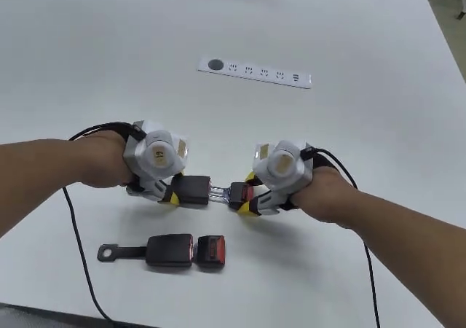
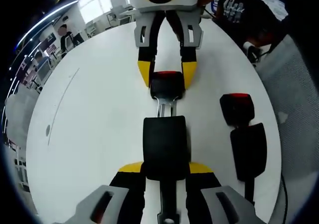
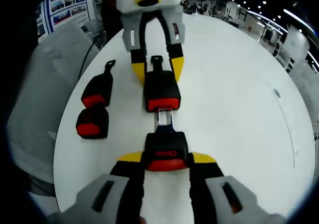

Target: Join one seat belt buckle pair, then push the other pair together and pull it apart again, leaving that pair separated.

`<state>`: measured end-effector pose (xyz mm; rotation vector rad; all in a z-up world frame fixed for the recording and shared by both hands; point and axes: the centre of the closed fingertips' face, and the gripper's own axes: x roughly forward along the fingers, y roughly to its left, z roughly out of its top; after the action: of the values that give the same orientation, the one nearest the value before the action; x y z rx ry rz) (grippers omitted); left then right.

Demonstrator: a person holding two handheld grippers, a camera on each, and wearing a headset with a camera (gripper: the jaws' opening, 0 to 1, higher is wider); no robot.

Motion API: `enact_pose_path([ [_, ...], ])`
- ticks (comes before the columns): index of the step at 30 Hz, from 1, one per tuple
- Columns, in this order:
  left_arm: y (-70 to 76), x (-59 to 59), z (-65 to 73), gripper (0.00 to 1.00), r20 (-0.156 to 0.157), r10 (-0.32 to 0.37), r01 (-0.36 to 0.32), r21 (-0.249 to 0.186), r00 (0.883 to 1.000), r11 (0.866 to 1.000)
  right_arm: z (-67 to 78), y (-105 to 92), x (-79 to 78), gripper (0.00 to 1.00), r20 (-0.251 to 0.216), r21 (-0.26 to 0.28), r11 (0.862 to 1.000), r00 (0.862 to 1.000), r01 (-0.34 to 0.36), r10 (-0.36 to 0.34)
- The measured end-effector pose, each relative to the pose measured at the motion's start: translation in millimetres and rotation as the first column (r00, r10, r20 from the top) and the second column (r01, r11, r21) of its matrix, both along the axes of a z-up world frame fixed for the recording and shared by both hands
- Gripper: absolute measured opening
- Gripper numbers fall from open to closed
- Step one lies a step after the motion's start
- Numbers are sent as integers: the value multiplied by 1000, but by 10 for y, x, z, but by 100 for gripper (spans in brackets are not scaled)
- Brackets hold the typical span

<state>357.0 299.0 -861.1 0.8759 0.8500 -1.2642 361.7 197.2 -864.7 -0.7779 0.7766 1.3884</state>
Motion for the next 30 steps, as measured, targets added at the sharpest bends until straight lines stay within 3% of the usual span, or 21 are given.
enact_pose_path([
  [16,-25,-47,44,32,8,-5,5,-7,1000,1000,27,103,-35,34,46,-11,1000,999,-24,24],
  [30,-43,-64,61,31,6,-46,46,-16,999,999,-2,168,-25,33,11,-3,1000,1000,1,-1],
])
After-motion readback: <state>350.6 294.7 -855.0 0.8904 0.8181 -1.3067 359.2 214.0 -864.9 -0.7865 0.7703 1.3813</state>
